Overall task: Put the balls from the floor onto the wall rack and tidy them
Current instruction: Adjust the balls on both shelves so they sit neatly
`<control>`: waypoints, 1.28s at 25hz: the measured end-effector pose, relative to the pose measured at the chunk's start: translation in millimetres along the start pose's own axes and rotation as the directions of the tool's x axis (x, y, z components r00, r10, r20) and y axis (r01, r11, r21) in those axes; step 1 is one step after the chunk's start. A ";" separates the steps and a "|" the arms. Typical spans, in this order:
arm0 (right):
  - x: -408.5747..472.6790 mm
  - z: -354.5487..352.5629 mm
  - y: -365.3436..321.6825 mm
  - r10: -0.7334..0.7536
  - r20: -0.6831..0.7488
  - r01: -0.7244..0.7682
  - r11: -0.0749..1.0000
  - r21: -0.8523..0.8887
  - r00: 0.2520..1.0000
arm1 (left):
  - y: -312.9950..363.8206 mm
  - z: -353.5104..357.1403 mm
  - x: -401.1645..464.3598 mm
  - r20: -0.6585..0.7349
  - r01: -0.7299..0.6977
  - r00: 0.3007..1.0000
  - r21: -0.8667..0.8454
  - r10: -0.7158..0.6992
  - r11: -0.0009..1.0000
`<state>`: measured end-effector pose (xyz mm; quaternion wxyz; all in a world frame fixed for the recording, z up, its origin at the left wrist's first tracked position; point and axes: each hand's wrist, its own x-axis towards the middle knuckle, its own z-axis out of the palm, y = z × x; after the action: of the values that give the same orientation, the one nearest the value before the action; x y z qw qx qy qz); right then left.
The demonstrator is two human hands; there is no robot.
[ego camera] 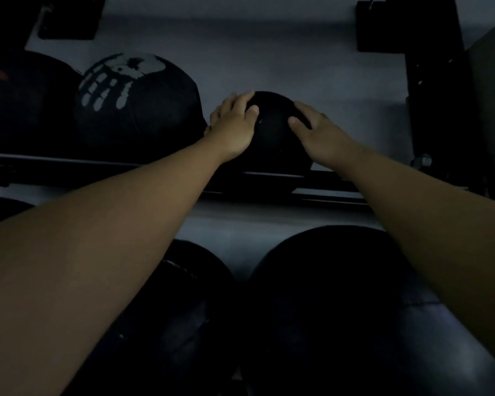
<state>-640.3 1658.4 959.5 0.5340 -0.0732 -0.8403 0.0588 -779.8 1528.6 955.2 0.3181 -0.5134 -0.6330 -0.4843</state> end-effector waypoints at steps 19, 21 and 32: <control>-236.5 -50.6 108.5 0.252 -0.033 -0.247 0.962 0.117 0.967 | 23.8 114.7 -218.6 0.101 0.248 0.969 -0.424 -0.227 0.871; -250.4 -52.6 111.7 0.336 -0.030 -0.326 0.931 0.165 0.942 | 24.3 117.9 -233.7 0.046 0.268 0.959 -0.457 -0.279 0.848; -266.0 -37.7 95.9 0.448 -0.102 -0.438 0.893 0.106 0.888 | 16.1 134.5 -250.8 -0.036 0.329 0.906 -0.565 -0.421 0.757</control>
<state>-488.9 1704.0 722.1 0.5600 -0.2450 -0.7637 0.2078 -683.8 1569.2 689.9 0.1045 -0.4040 -0.5304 -0.7379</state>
